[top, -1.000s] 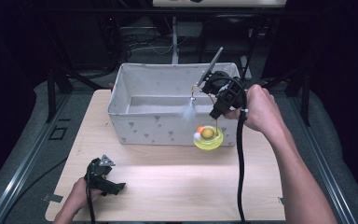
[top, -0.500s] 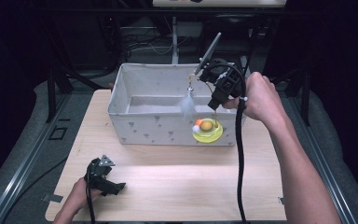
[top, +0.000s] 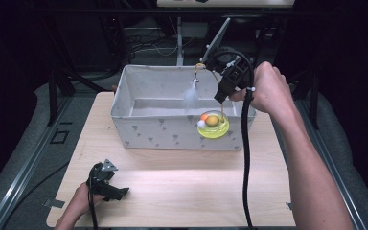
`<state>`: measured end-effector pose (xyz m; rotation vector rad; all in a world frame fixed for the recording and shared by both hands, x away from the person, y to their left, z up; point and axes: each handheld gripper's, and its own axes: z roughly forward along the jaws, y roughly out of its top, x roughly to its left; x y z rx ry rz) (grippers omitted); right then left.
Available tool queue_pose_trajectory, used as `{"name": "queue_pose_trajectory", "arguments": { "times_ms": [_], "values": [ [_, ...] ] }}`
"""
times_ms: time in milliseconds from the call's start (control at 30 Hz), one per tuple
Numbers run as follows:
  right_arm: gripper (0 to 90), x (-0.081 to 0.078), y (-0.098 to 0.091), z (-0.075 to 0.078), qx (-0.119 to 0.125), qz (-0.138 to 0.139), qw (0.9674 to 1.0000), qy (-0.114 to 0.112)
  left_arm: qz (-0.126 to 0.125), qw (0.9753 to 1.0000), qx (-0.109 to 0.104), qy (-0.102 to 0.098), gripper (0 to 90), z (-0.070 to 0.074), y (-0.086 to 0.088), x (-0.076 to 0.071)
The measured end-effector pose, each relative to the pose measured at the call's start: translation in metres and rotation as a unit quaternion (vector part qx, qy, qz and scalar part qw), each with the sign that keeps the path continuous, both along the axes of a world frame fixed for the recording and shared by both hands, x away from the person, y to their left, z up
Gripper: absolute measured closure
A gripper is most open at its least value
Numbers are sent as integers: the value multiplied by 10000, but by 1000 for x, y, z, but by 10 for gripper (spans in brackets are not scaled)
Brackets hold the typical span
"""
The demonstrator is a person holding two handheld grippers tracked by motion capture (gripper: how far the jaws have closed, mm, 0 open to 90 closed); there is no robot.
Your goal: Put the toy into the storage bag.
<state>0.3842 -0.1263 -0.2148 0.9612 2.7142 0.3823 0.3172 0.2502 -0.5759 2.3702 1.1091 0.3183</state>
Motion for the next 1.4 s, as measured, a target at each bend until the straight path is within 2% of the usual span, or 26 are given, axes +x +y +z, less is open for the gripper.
{"name": "queue_pose_trajectory", "arguments": {
  "times_ms": [367, 900, 1400],
  "values": [
    [879, 11, -4, 14, 59, -173, 9998, -104, -3, 10000, -5, -4, 0, 0, 0, 0],
    [880, 36, -9, 31, 89, -476, 9985, -272, 5, 10000, -43, -4, 0, -1, 0, 0],
    [879, 64, -9, 24, 80, -658, 9971, -383, -20, 10000, -32, -11, 0, 0, 0, 0]
  ]
}}
